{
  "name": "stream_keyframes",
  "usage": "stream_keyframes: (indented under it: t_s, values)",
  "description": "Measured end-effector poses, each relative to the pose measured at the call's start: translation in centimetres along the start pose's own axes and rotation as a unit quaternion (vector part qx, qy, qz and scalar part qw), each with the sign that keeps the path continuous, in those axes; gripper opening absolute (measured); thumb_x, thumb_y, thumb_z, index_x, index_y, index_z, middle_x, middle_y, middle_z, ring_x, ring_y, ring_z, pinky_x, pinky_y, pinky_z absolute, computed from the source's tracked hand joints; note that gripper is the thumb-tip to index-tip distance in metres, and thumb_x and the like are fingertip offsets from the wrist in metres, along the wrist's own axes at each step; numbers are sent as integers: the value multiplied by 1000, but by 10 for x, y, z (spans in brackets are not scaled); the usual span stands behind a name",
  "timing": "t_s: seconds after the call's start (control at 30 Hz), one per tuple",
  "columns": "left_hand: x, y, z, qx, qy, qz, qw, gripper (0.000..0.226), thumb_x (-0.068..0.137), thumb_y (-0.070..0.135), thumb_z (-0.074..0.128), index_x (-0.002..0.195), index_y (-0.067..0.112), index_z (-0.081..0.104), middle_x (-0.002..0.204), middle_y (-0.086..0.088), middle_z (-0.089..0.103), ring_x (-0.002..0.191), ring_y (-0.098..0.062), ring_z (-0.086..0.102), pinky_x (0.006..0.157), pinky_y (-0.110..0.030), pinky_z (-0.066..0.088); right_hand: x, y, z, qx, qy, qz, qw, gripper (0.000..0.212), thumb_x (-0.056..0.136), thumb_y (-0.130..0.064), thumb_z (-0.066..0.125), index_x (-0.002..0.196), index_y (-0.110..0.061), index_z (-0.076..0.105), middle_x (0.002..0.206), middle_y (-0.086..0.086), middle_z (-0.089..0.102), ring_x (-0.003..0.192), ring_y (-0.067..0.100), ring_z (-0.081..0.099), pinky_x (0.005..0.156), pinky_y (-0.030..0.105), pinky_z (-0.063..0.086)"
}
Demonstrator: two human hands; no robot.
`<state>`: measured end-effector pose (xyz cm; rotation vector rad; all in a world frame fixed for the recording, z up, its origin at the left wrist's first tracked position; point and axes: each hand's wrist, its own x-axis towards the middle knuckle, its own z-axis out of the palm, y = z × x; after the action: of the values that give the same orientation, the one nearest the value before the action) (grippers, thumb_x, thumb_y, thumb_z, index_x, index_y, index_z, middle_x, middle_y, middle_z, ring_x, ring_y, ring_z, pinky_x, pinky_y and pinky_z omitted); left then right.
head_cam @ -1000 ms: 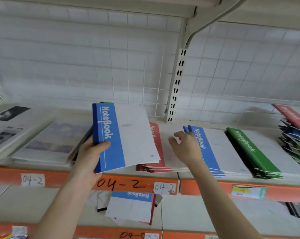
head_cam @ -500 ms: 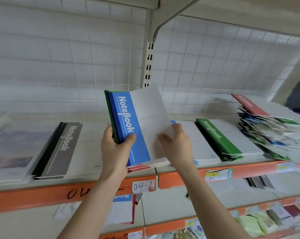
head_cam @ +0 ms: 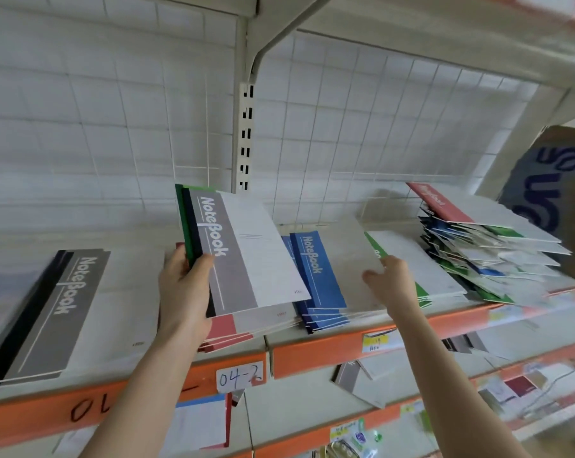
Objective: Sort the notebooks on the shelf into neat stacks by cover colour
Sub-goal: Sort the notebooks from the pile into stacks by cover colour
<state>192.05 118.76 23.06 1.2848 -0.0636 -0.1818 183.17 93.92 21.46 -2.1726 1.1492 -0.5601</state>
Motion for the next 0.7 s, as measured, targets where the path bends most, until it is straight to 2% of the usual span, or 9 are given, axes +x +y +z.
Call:
stream_keyframes:
  t_s: [0.13,0.27,0.33,0.4,0.43,0.5,0.53,0.6,0.7]
  values:
    - [4,2,-1,16,3,-4,1000,19,94,8,49,112,8,55,105,-13,63,80,-17,64,43,-25,50,-6,0,9,-153,-27,1,988,18,87,-13,52,98,0,52,96,16,57,81,28,49,66,30,39]
    - [-1,5,1,20,-19,-6,1000,11,95,10,48,97,15,58,95,-4,66,81,-17,64,42,-25,49,-18,-17,9,-264,12,-79,961,33,94,-24,49,119,-3,49,127,16,45,119,32,38,89,35,38]
    - [-5,9,1,23,-33,-6,999,16,96,12,48,92,20,61,87,0,68,78,-15,65,46,-26,50,-24,-31,13,-169,39,-145,974,31,96,-26,46,116,-4,55,117,13,51,110,29,45,88,29,37]
    - [-8,11,0,21,-42,-5,999,19,96,13,47,90,23,63,83,2,69,75,-13,66,48,-26,50,-35,-53,16,66,-50,-115,990,33,97,-26,43,92,2,59,86,9,53,77,21,51,69,22,41]
    - [-10,12,-1,24,-45,-3,999,21,97,14,47,90,24,63,81,3,69,74,-12,66,49,-25,50,-41,-65,18,195,-135,-61,970,41,97,-28,42,90,9,56,78,8,51,68,20,49,63,23,42]
    - [-11,12,-7,43,-59,3,997,23,98,14,44,93,27,63,82,6,70,75,-10,66,55,-27,51,-54,-84,21,354,-272,54,893,40,98,-32,42,88,1,60,70,4,60,58,17,58,55,21,49]
    - [-10,12,-10,55,-74,5,996,24,99,15,43,98,28,63,87,6,70,79,-10,66,59,-29,52,-59,-90,24,377,-303,86,871,32,98,-33,43,86,-9,60,69,0,63,57,15,60,52,20,50]
    - [-8,12,-22,93,-107,12,990,25,98,13,44,110,30,58,98,7,68,89,-11,65,70,-30,52,-63,-98,36,379,-310,109,865,17,94,-33,45,86,-21,55,71,0,58,61,15,57,59,22,49]
    - [-5,12,-46,182,-122,54,974,31,92,7,54,109,33,54,97,13,66,89,-3,63,65,-13,46,-71,-103,51,386,-312,93,863,22,93,-32,47,80,-16,56,64,0,62,59,18,62,65,30,53]
